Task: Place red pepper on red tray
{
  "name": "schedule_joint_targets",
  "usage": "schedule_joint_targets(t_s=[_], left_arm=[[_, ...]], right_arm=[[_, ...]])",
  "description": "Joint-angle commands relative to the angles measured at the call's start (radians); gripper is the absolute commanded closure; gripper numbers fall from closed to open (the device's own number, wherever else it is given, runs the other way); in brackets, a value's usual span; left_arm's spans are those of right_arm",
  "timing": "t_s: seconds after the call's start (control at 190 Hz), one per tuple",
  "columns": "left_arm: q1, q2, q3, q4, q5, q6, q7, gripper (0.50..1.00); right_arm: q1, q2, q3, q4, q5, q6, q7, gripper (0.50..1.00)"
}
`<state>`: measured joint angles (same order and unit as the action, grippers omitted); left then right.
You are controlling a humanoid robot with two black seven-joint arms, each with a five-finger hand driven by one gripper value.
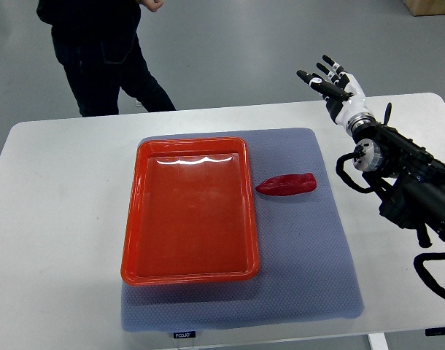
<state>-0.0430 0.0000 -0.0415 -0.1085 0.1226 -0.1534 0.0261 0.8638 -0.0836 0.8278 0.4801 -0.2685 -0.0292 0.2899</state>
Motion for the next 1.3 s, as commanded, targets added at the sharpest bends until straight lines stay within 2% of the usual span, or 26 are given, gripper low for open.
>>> schedule_joint_targets(t_s=[0.0, 0.928, 1.292], left_arm=[[0.0, 0.0, -0.001, 0.0, 0.0, 0.0, 0.001, 0.5], [0.014, 0.0, 0.003, -0.007, 0.002, 0.0, 0.0, 0.5], [0.006, 0.0, 0.003, -0.003, 0.002, 0.0, 0.001, 0.5]], right_arm=[[0.001, -0.001, 0.001, -0.001, 0.0, 0.0, 0.0, 0.576], [0.001, -0.001, 0.001, -0.009, 0.0, -0.005, 0.0, 0.579], [-0.002, -0.027, -0.01, 0.003, -0.001, -0.054, -0.003, 0.576]])
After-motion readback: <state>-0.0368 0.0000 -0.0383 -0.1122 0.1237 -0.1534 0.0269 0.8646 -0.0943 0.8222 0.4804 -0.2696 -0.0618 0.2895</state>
